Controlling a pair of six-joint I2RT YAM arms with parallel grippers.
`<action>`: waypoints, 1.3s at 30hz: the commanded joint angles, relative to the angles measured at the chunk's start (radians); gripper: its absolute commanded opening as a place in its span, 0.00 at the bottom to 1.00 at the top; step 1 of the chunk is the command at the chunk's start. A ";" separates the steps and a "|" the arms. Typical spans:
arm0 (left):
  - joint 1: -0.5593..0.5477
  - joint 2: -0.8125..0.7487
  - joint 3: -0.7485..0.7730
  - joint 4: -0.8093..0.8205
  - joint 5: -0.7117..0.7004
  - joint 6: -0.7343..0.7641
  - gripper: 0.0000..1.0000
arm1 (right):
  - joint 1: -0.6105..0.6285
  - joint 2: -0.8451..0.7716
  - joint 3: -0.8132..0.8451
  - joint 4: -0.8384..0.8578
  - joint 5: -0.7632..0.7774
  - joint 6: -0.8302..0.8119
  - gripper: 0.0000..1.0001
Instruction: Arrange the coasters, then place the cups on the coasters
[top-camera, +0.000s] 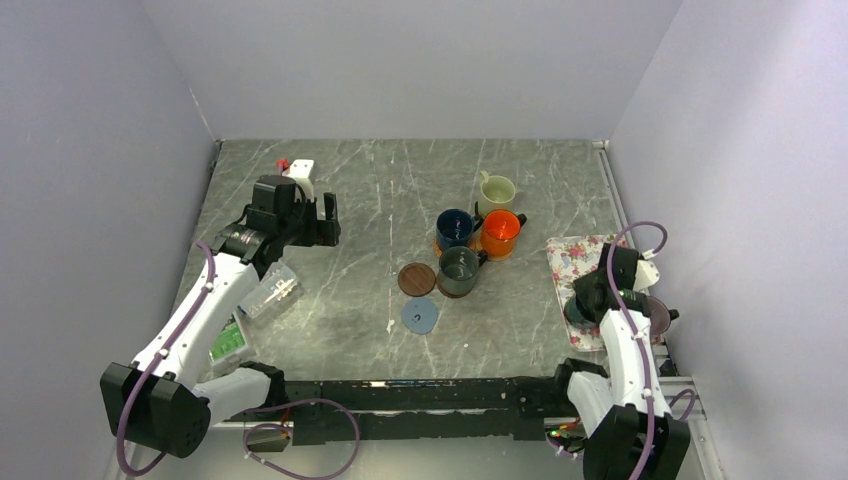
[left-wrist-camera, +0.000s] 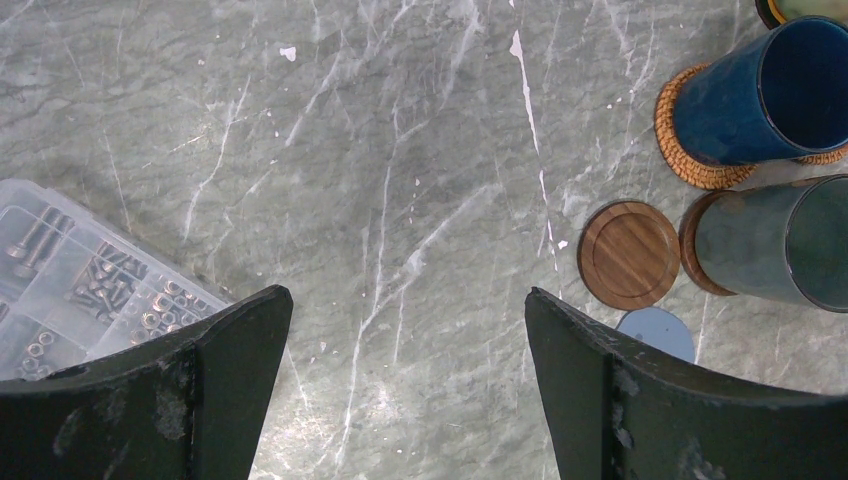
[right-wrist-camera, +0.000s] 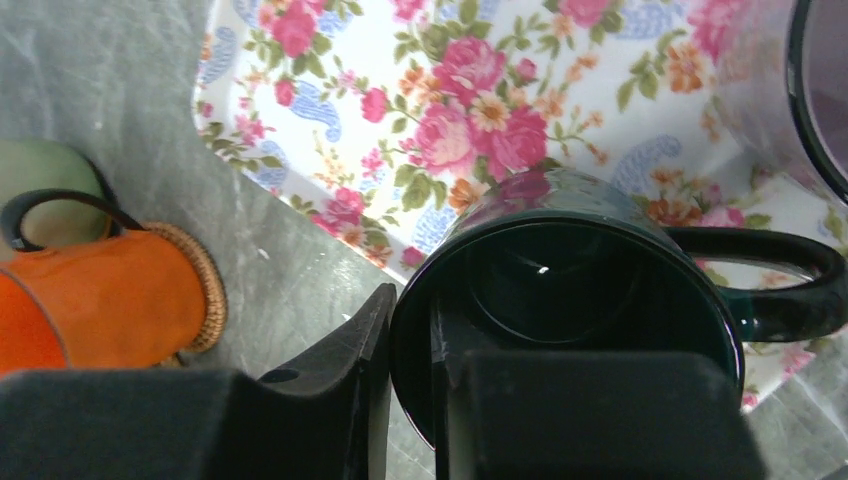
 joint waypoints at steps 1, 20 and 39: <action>0.003 -0.009 0.001 0.029 -0.006 0.007 0.93 | -0.002 -0.006 0.015 0.075 -0.066 -0.057 0.07; 0.003 0.008 0.004 0.028 -0.002 0.009 0.93 | 0.419 0.132 0.549 -0.089 0.129 -0.286 0.00; 0.073 0.012 -0.005 0.040 0.018 -0.026 0.94 | 1.103 0.842 1.304 -0.261 0.064 -0.472 0.00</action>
